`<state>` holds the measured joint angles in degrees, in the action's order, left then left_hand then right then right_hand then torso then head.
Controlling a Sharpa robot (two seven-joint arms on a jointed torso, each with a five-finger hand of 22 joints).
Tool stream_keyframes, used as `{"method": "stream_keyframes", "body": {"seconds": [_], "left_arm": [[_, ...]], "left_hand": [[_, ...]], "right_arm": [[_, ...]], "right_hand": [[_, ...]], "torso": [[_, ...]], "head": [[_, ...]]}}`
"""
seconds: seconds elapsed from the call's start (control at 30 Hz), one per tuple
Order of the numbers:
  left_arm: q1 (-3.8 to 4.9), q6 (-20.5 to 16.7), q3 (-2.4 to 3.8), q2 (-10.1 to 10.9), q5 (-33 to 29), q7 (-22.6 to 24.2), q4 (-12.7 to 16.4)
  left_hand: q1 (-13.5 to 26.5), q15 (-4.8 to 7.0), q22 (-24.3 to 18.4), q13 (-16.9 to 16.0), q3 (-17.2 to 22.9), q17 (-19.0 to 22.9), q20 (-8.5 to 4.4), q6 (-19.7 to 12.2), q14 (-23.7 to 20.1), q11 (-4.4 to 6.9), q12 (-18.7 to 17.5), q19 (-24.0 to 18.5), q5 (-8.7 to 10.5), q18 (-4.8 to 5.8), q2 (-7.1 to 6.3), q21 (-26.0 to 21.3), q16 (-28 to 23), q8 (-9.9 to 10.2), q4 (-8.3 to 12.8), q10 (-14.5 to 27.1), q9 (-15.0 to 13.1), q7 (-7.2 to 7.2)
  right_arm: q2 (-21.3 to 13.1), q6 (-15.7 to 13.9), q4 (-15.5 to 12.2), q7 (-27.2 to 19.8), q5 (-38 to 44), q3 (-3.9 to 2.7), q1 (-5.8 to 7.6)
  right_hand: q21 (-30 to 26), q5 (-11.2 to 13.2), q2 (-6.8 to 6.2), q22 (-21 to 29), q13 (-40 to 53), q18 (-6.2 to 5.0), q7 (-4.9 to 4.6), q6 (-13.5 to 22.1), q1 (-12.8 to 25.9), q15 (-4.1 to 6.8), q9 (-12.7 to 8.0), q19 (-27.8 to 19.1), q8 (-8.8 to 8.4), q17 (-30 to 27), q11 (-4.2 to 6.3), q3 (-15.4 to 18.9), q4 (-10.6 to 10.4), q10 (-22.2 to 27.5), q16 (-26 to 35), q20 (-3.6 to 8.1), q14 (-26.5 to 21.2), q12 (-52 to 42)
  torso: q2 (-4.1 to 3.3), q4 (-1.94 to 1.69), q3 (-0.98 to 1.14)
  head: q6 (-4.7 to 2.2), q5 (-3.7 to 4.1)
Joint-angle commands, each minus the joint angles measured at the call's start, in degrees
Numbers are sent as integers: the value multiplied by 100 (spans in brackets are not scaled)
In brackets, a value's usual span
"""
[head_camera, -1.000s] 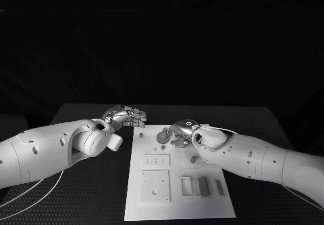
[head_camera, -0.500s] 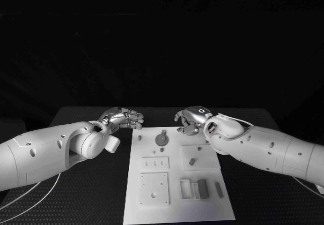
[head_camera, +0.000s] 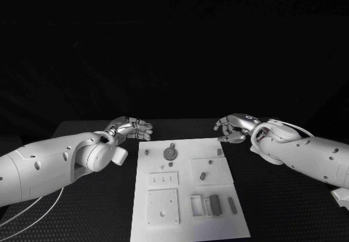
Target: Assemble the parts on the task board
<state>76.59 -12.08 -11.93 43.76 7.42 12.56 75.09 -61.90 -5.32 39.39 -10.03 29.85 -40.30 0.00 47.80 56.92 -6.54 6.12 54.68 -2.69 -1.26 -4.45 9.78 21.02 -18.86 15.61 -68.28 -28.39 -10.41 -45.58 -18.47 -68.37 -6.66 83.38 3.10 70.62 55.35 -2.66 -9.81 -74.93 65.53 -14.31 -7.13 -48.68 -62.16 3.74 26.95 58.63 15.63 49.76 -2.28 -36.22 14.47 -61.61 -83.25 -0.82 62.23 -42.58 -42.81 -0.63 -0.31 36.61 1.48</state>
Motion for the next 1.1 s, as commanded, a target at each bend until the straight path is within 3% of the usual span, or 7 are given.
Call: {"method": "stream_keyframes", "body": {"seconds": [0.03,0.23,0.5,0.73,1.1], "left_arm": [[-6,89,5,-6,59,105,5],[-27,94,4,-2,58,101,-5],[-46,112,4,-11,56,99,-19],[-51,118,2,-6,56,95,-25],[-53,138,2,-12,56,90,-24]], "left_hand": [[-9,-14,7,-4,-13,-8,-24,23,-7,-26,-33,-29,-19,-25,41,-25,-41,-11,24,10,-2,3],[-7,-18,9,-4,-16,-14,-22,11,-11,-32,-46,-32,-20,-23,37,-29,-51,-1,27,20,1,-3],[25,-28,14,-6,-37,-26,-16,-21,-18,-45,-71,-37,-18,-21,24,-37,-71,22,18,38,8,-20],[35,-31,16,-8,-46,-32,-14,-31,-23,-48,-81,-41,-18,-22,21,-41,-80,29,17,43,9,-24],[41,-33,18,-10,-52,-38,-12,-40,-25,-51,-89,-43,-18,-23,22,-45,-88,35,16,47,11,-28]], "right_arm": [[-85,358,44,-384,-197,15,-79],[-94,223,221,-254,-227,25,-243],[39,161,380,-242,-267,33,-483],[140,134,516,-240,-273,32,-593],[299,106,729,-223,-363,31,-649]], "right_hand": [[-36,-22,-27,-94,-8,-69,-153,-178,-45,4,-1,-33,14,-3,1,10,47,54,35,-10,-60,-19],[-43,-22,-76,-95,-14,-69,-164,-147,-32,-4,-13,-52,-3,-2,-8,16,42,73,38,-28,-82,-22],[-66,-22,-246,-86,-39,-69,-254,102,0,-81,-85,-78,-138,-8,-92,-2,-40,125,51,-60,-126,-28],[-73,-22,-287,-86,-42,-69,-273,150,16,-100,-97,-87,-159,-7,-111,-7,-84,149,51,-71,-143,-37],[-68,-22,-258,-88,-46,-69,-280,159,65,-109,-100,-78,-153,-2,-118,-13,-196,157,34,-79,-146,-67]], "torso": [[7,38,36],[9,30,21],[4,8,9],[9,17,-4],[16,16,-13]], "head": [[-12,22],[12,36],[55,28],[88,12],[110,-2]]}}
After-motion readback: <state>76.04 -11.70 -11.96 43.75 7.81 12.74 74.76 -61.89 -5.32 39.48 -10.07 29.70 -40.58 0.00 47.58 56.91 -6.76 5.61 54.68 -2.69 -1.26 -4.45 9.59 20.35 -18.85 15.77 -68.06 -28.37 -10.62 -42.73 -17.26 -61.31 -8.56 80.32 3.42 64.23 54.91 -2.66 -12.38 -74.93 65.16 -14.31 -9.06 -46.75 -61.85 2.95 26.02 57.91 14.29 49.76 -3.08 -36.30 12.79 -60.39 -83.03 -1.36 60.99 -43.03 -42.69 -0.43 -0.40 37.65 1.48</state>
